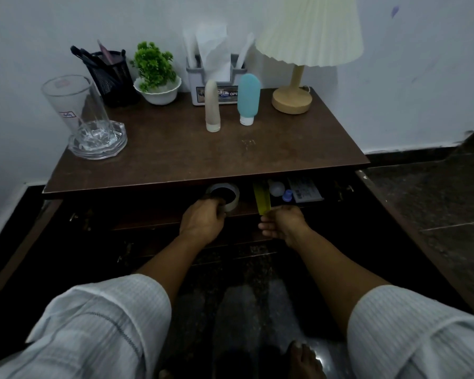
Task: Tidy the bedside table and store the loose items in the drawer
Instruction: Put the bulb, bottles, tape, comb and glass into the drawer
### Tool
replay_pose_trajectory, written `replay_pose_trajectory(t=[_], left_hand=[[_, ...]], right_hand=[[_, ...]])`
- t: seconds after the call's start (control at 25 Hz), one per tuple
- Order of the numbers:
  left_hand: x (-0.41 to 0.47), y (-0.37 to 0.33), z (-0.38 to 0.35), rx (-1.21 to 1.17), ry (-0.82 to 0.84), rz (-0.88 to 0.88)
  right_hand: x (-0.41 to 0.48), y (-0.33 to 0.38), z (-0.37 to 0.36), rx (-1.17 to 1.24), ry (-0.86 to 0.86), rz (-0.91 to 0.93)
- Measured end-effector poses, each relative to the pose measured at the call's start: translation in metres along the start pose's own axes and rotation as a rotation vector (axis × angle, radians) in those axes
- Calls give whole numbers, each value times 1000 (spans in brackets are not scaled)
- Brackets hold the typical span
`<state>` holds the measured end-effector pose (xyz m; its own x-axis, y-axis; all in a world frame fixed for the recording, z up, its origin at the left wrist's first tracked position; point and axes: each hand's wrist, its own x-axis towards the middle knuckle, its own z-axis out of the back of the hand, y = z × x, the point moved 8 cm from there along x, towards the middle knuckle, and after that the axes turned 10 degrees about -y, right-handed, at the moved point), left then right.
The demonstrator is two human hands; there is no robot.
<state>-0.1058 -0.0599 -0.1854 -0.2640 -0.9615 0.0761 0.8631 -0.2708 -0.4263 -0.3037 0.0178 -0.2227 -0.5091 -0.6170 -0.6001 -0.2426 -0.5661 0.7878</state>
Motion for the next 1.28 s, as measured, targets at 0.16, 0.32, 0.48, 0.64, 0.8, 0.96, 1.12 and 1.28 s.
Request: replay_pose_trajectory(t=[0.16,0.32,0.48,0.64,0.8,0.96,1.12,1.28], left_hand=[[-8,1,2,6,-47,-27],[-15,11,4,176,-64,55],[-18,5,-3,192,-54,20],[-16,0,-9,140,-51,-16],[-16,-2,-14,128,-29,-47],[-17,-5,-12,115,56,-43],[-28,-19,11,63,125,-33],[-43,-49,64,-4,125,-84]], right_hand=[[6,4,10,-60,-135,129],[-16,24,7,-852,-259,755],[-21,8,-13,-1138,-131,967],[-17,11,-13,-1100,-129,976],[-15,10,-14,-1093,-107,958],[-19,10,-15,-1103,-72,954],[-43,22,-13,-1092,-36,928],[-89,55,-15,-1061,14,889]])
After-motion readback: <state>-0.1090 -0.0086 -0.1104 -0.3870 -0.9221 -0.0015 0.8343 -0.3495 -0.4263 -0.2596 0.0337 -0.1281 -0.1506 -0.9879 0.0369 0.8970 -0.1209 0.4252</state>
